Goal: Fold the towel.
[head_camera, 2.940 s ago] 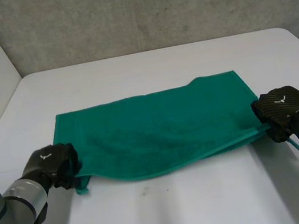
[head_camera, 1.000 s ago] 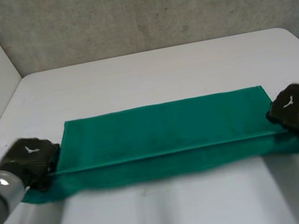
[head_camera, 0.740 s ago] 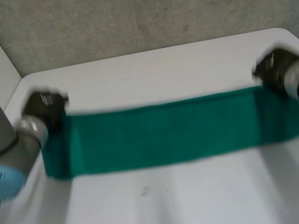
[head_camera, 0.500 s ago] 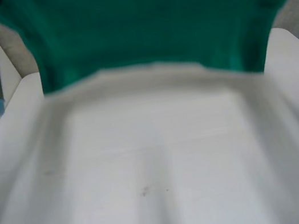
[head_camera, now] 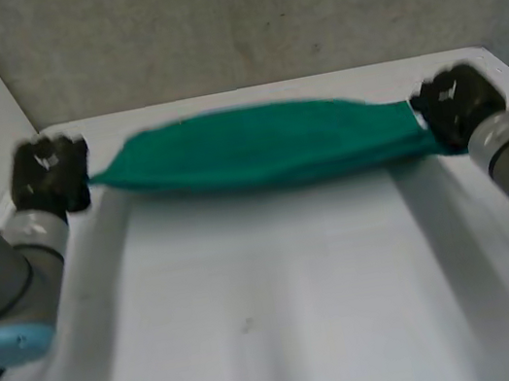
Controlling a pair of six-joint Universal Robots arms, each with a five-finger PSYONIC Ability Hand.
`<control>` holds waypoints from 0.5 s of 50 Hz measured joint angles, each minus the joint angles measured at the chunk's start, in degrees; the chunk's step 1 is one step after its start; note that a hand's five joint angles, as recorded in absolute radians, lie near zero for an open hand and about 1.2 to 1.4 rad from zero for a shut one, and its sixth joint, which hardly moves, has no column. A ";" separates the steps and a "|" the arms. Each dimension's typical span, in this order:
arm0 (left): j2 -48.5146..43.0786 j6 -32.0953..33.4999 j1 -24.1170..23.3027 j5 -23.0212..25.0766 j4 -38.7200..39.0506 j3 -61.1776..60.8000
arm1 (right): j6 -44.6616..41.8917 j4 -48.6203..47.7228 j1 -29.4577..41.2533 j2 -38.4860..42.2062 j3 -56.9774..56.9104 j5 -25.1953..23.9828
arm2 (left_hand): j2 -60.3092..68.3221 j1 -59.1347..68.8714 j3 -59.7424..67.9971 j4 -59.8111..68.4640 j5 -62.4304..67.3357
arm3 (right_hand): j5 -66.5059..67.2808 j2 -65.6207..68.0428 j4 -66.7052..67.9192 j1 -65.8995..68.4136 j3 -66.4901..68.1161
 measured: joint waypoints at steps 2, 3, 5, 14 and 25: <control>-1.25 0.39 0.05 0.29 -0.34 -3.83 | -0.92 2.11 -0.05 3.01 2.10 0.15 | 0.00 0.00 0.00 0.00 0.00 | 0.00 0.00 0.00 0.00 0.00; -1.61 0.70 0.07 0.34 -0.77 -6.00 | -1.79 4.08 -0.12 3.88 3.11 0.23 | 0.00 0.00 0.00 0.00 0.00 | 0.00 0.00 0.00 0.00 0.00; -1.64 0.90 0.07 0.35 -1.09 -6.95 | -2.22 5.03 -0.16 4.03 3.47 0.26 | 0.00 -0.05 0.00 0.00 0.00 | 0.00 0.00 0.00 0.00 0.00; 8.43 12.09 1.00 -0.70 -24.99 -18.13 | -18.67 29.13 -4.33 -4.06 12.10 1.42 | 0.00 0.00 0.00 0.00 0.00 | 0.00 0.00 0.00 0.00 0.00; 15.87 16.71 1.01 0.15 -33.56 -18.06 | -26.04 28.81 -8.40 -9.59 13.66 0.79 | 0.00 0.00 0.00 0.00 0.00 | 0.00 0.00 0.00 0.00 0.00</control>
